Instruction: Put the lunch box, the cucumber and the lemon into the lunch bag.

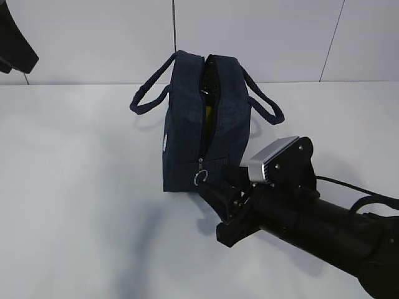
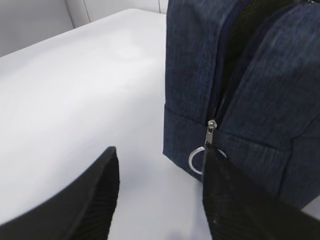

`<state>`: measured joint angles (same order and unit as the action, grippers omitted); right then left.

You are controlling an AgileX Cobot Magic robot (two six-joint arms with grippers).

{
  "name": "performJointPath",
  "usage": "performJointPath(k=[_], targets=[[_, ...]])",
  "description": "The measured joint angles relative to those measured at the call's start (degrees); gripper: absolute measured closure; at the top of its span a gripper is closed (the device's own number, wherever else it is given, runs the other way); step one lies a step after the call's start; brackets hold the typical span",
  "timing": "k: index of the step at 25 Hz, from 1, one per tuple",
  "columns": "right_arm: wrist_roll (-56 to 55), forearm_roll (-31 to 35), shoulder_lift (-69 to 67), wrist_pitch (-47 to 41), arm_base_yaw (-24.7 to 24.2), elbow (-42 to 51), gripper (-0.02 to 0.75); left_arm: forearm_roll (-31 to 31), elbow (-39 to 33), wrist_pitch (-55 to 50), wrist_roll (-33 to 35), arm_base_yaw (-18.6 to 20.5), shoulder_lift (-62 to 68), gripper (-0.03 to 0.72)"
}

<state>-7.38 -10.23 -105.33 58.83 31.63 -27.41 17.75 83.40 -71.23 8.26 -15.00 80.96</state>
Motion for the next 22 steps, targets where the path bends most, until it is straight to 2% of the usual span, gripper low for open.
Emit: performJointPath(k=[22], targets=[[-11.72, 1.94, -11.81, 2.3, 0.0, -8.46, 0.336, 0.0, 0.0, 0.0, -0.11, 0.0, 0.0, 0.45]])
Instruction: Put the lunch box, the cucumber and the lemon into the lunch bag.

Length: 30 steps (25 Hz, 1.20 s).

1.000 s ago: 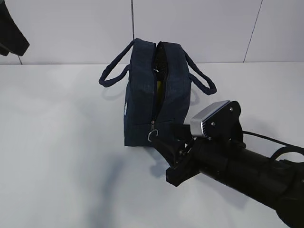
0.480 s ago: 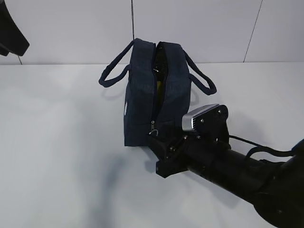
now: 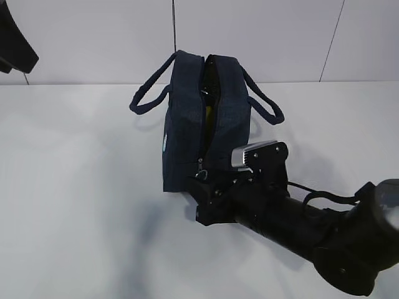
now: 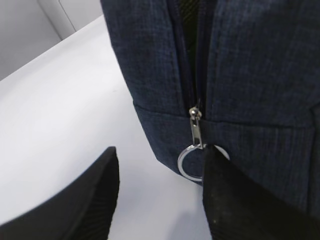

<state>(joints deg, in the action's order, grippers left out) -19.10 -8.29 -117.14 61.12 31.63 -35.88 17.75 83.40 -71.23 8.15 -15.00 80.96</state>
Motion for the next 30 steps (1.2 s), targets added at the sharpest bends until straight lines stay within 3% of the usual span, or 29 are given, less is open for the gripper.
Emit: performJointPath(k=[7, 13, 30], targets=[[-6.06, 2.98, -3.04, 0.0, 0.0, -0.48, 0.336, 0.0, 0.0, 0.0, 0.0, 0.0, 0.0, 0.45], [-8.15, 1.53, -3.51, 0.0, 0.0, -2.87, 0.336, 0.0, 0.0, 0.21, 0.0, 0.0, 0.0, 0.45], [-8.24, 1.99, -3.85, -9.33, 0.0, -8.0, 0.353, 0.0, 0.0, 1.5, 0.0, 0.0, 0.0, 0.45]])
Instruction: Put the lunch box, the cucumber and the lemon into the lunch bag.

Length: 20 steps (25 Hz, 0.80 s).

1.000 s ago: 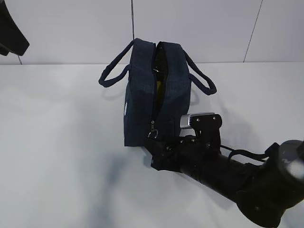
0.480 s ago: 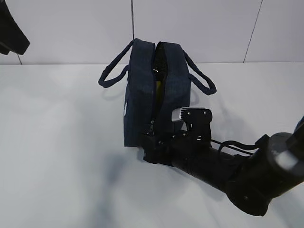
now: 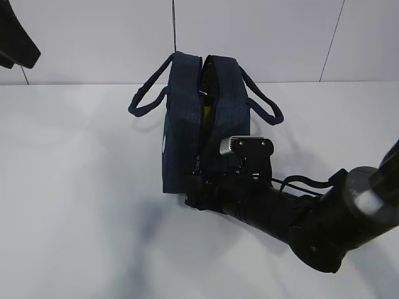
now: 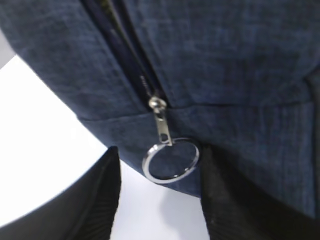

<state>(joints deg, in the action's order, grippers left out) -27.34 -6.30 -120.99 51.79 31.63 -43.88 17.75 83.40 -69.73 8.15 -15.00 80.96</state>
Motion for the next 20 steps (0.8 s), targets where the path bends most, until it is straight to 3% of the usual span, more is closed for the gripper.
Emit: performJointPath(k=[7, 17, 20], targets=[[0.0, 0.48, 0.0, -0.63, 0.0, 0.0, 0.496, 0.0, 0.0, 0.13, 0.0, 0.0, 0.0, 0.45], [-0.49, 0.38, 0.0, -0.63, 0.0, 0.0, 0.508, 0.0, 0.0, 0.13, 0.0, 0.0, 0.0, 0.45], [-0.6, 0.38, 0.0, -0.63, 0.0, 0.0, 0.475, 0.0, 0.0, 0.44, 0.0, 0.0, 0.0, 0.45]])
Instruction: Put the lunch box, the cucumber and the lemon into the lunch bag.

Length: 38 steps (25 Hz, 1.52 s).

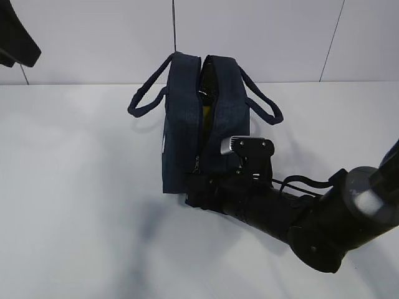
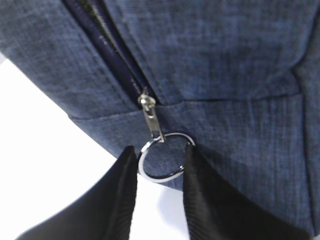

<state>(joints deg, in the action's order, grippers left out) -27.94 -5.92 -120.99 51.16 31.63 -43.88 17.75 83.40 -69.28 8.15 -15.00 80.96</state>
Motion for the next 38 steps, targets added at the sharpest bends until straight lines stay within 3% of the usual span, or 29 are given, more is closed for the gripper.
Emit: performJointPath(k=[5, 18, 29, 38], targets=[[-0.12, 0.0, 0.0, 0.26, 0.0, 0.0, 0.381, 0.0, 0.0, 0.18, 0.0, 0.0, 0.0, 0.45], [6.32, 0.33, 0.0, 3.38, 0.0, 0.0, 0.367, 0.0, 0.0, 0.26, 0.0, 0.0, 0.0, 0.45], [7.38, 0.96, -2.02, 2.46, 0.13, -3.45, 0.393, 0.0, 0.0, 0.26, 0.0, 0.0, 0.0, 0.45], [7.5, 1.06, -2.12, 1.7, 0.13, -3.45, 0.499, 0.0, 0.0, 0.26, 0.0, 0.0, 0.0, 0.45]])
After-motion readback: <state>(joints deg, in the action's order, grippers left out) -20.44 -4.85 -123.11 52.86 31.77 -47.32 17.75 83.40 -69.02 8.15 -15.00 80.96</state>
